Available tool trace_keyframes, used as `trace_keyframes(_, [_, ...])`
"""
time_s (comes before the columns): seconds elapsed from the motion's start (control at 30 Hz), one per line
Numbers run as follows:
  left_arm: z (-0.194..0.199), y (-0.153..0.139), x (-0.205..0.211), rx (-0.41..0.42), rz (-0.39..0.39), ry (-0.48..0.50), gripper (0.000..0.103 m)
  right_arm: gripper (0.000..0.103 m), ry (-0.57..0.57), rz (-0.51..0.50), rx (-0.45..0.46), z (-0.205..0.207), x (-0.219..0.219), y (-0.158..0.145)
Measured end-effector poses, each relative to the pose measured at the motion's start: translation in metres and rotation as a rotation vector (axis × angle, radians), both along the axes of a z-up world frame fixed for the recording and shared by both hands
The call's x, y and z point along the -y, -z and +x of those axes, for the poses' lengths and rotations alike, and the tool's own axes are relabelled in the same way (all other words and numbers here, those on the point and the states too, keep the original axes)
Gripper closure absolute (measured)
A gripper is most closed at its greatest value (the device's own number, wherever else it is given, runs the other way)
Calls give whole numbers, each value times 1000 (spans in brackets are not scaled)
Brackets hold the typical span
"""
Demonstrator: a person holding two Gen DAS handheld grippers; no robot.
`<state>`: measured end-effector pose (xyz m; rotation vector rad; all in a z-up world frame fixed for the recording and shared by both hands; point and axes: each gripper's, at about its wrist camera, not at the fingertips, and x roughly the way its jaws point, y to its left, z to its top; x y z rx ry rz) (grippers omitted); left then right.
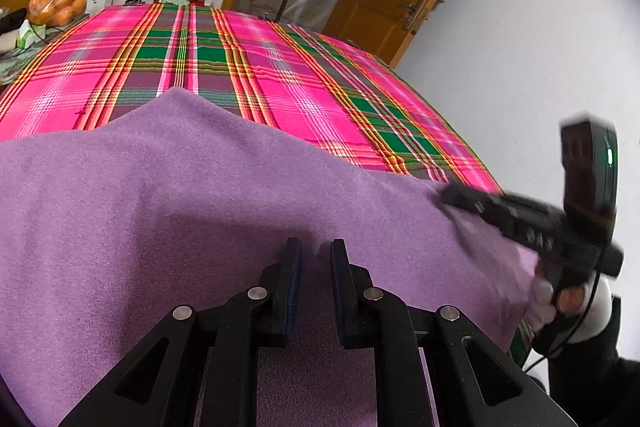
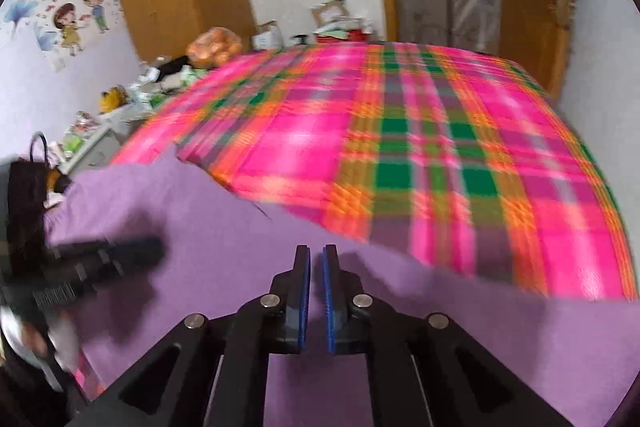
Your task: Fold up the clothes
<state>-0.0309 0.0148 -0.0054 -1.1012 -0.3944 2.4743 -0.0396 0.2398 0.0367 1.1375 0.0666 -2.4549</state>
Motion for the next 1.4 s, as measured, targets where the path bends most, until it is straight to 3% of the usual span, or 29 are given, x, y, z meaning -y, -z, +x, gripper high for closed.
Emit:
trace_keyframes(0.17, [0, -1, 0, 0, -2, 0, 88, 97, 198, 10, -8, 13, -85, 0])
trace_keyframes(0.27, [1, 0, 0, 1, -2, -1, 88, 91, 230, 15, -44, 30, -103, -8])
trace_keyframes(0.37, [1, -1, -1, 1, -3, -2, 88, 87, 123, -9, -107, 60, -88, -18])
trace_keyframes(0.5, [1, -1, 0, 0, -3, -3, 88, 86, -68, -27, -120, 100, -49, -1])
trace_keyframes(0.63, [1, -1, 0, -1, -4, -5, 88, 85, -105, -4, -257, 127, -60, 12])
trace_keyframes(0.77, [1, 0, 0, -1, -3, -5, 88, 85, -29, 59, -248, 117, -75, 8])
trace_keyframes(0.87, [1, 0, 0, 0, -2, -5, 88, 86, 72, 15, -181, 93, -84, 4])
trace_keyframes(1.0, [1, 0, 0, 1, -1, -5, 88, 86, 48, -44, -172, 71, -61, -5])
trace_keyframes(1.13, [1, 0, 0, 2, 1, -4, 88, 89, 80, -111, 8, 30, -64, 6])
trace_keyframes(1.17, [1, 0, 0, 2, 1, -4, 88, 92, 118, -154, 42, 21, -79, 7])
trace_keyframes(1.2, [0, 0, 0, 2, 2, -4, 88, 101, 157, -184, 69, 13, -94, 8])
trace_keyframes(1.4, [0, 0, 0, 3, 4, -5, 88, 101, 465, -151, 23, 2, -189, 11])
